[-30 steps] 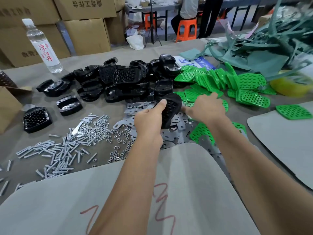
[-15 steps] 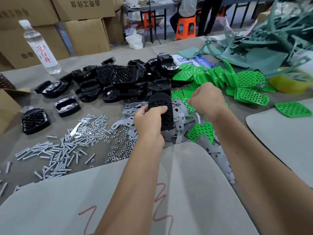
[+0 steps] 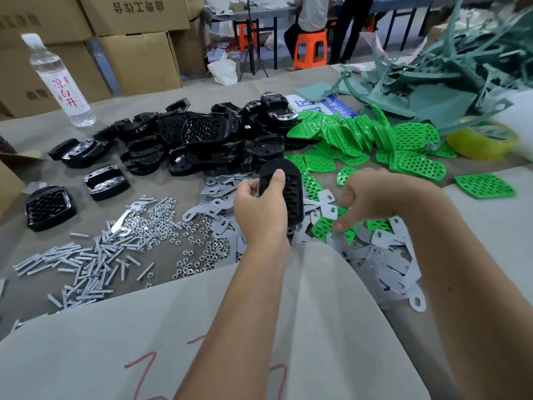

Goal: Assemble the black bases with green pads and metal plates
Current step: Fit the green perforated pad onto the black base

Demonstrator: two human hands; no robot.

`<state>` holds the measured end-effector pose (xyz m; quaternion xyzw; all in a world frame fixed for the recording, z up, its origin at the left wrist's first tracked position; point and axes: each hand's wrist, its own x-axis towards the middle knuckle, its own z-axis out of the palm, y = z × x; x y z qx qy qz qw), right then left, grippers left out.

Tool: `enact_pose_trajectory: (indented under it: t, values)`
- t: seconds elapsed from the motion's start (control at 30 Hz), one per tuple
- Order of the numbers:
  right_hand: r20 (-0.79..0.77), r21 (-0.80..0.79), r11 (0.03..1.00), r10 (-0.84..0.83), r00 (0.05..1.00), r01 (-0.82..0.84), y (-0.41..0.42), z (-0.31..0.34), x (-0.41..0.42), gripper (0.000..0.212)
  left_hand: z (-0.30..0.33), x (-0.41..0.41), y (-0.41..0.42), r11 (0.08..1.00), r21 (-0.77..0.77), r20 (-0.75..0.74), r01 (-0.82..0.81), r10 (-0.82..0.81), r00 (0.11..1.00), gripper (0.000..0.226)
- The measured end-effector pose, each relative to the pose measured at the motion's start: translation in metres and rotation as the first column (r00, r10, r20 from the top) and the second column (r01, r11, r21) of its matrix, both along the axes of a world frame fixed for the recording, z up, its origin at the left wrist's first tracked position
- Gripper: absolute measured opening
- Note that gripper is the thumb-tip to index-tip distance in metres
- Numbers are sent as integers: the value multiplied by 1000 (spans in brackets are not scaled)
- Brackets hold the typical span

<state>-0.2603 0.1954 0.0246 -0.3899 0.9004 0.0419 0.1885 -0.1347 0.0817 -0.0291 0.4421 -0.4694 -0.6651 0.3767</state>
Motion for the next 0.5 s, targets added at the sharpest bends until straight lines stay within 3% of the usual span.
enact_pose_trajectory:
  t: [0.1, 0.17, 0.23, 0.3, 0.43, 0.5]
  values:
    - [160, -208, 977, -14, 987, 48, 1, -7, 2, 58, -1, -4, 5, 1000, -13, 3, -18, 18, 1000, 35]
    - [310, -404, 894, -68, 948, 196, 0, -11, -2, 40, 1, -5, 7, 1000, 15, 2, -25, 25, 1000, 39]
    - [406, -562, 717, -196, 893, 413, -4, -14, -7, 34, 3, -4, 5, 997, 69, -9, -27, 28, 1000, 44]
    - [413, -702, 480, -326, 850, 526, -11, -17, -8, 39, 8, 0, 2, 993, 115, -23, -25, 28, 999, 39]
    - [333, -917, 56, -443, 833, 396, -29, -12, 9, 33, 15, 18, -14, 972, 232, -75, -35, 53, 996, 31]
    - [509, -860, -140, -292, 810, 490, -45, -10, 28, 26, 15, 34, -26, 958, 285, -121, -28, 65, 991, 23]
